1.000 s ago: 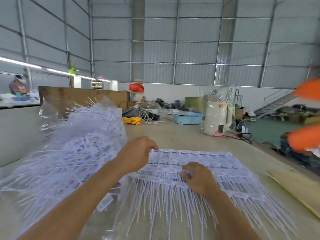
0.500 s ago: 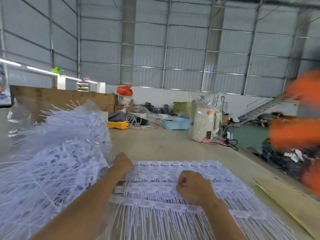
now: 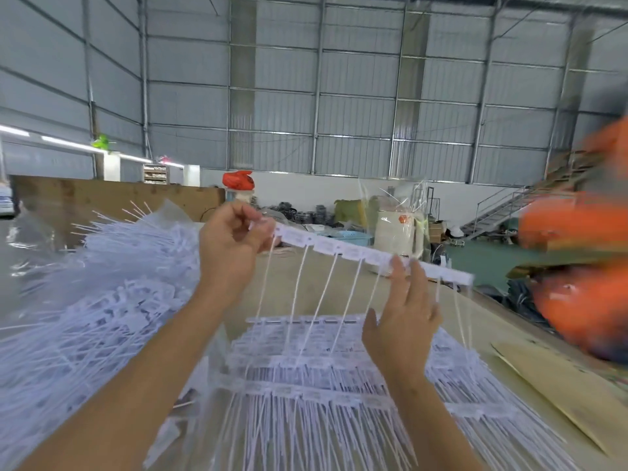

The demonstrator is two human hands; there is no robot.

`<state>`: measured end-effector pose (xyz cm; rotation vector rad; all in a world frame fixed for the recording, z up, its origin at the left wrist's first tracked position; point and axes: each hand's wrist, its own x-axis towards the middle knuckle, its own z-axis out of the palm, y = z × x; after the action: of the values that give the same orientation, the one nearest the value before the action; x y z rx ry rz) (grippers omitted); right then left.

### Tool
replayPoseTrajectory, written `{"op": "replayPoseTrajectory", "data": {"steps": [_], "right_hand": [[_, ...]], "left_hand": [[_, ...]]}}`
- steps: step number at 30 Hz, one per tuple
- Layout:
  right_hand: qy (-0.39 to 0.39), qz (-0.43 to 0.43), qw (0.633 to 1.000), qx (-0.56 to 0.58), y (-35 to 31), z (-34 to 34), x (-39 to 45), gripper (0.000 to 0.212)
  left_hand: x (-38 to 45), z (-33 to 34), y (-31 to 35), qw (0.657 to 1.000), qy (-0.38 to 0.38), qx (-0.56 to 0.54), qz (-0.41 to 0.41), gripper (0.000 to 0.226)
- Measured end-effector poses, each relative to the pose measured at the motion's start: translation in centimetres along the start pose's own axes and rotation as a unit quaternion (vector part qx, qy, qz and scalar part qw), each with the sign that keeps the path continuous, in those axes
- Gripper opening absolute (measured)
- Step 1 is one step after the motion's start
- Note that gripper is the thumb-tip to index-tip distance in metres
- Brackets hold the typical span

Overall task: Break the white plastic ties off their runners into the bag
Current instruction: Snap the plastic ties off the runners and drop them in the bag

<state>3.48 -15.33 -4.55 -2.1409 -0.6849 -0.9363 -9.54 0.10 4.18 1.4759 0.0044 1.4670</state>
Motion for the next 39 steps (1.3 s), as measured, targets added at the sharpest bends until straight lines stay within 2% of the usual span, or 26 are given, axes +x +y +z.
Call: {"op": "replayPoseTrajectory", "data": {"steps": [2, 4, 7, 9, 11, 12, 14, 16, 18, 21, 23, 25, 28, 30, 32, 36, 39], "right_hand": [[0.051, 0.000, 0.999, -0.014, -0.1, -0.8, 0.5, 0.088], [0.123, 0.003, 0.992, -0.020, 0.0, -1.9, 1.2, 0.080], [0.190, -0.036, 0.981, -0.028, -0.2, -2.9, 1.5, 0.051], [0.161, -0.061, 0.983, -0.060, -0.5, -3.1, 1.4, 0.044], [0.059, -0.034, 0.991, -0.115, -0.7, -3.0, 1.4, 0.047], [-0.013, -0.014, 0.987, -0.157, -0.7, -2.9, 1.3, 0.050], [-0.140, -0.003, 0.968, -0.210, -0.3, -2.4, 1.1, 0.057], [-0.244, -0.008, 0.948, -0.203, 0.2, -1.7, 0.9, 0.067], [-0.292, -0.026, 0.941, -0.171, -0.1, -1.2, 0.7, 0.072], [-0.208, -0.099, 0.972, -0.052, -1.7, -1.0, 0.2, 0.063], [-0.168, -0.146, 0.972, 0.071, -3.6, -0.8, -0.3, 0.049], [-0.193, -0.187, 0.956, 0.114, -5.1, -0.2, -0.4, 0.046], [-0.289, -0.210, 0.923, 0.143, -6.2, 0.4, 0.4, 0.034], [-0.335, -0.198, 0.903, 0.184, -6.2, 0.5, 1.0, 0.035], [-0.346, -0.197, 0.900, 0.178, -5.8, 1.0, 0.9, 0.037], [-0.265, -0.248, 0.926, 0.102, -5.3, 2.1, -0.8, 0.036], [-0.222, -0.269, 0.935, 0.056, -5.6, 2.0, -1.5, 0.029]], "left_hand": [[0.0, -1.1, 1.2, 0.996, -0.010, -0.089, -0.020, 0.028], [-0.1, -2.1, 1.3, 0.984, -0.009, -0.164, -0.072, 0.027], [-1.4, -2.8, -1.5, 0.965, 0.086, -0.156, -0.192, 0.021], [-2.7, -3.0, -4.1, 0.941, 0.140, -0.131, -0.278, 0.012], [-3.9, -3.1, -6.1, 0.927, 0.130, -0.097, -0.338, 0.008], [-4.4, -3.2, -6.9, 0.927, 0.113, -0.073, -0.350, 0.016], [-4.9, -3.4, -8.1, 0.932, 0.078, -0.039, -0.351, 0.024], [-5.1, -3.4, -8.6, 0.937, 0.055, -0.001, -0.345, 0.019], [-5.1, -3.4, -8.6, 0.942, 0.053, 0.012, -0.331, 0.011], [-5.3, -3.2, -8.1, 0.960, 0.040, 0.029, -0.277, 0.014], [-5.6, -2.8, -7.3, 0.975, -0.005, 0.053, -0.215, 0.017], [-6.0, -2.1, -6.2, 0.985, -0.052, 0.057, -0.157, 0.018], [-6.6, -1.3, -5.1, 0.987, -0.107, 0.072, -0.100, 0.018], [-6.9, -1.2, -5.2, 0.983, -0.122, 0.096, -0.098, 0.019], [-7.0, -1.2, -5.6, 0.977, -0.121, 0.126, -0.123, 0.019], [-7.0, -1.6, -6.8, 0.964, -0.119, 0.139, -0.194, 0.031], [-6.7, -1.5, -7.1, 0.952, -0.131, 0.188, -0.203, 0.035]]}}
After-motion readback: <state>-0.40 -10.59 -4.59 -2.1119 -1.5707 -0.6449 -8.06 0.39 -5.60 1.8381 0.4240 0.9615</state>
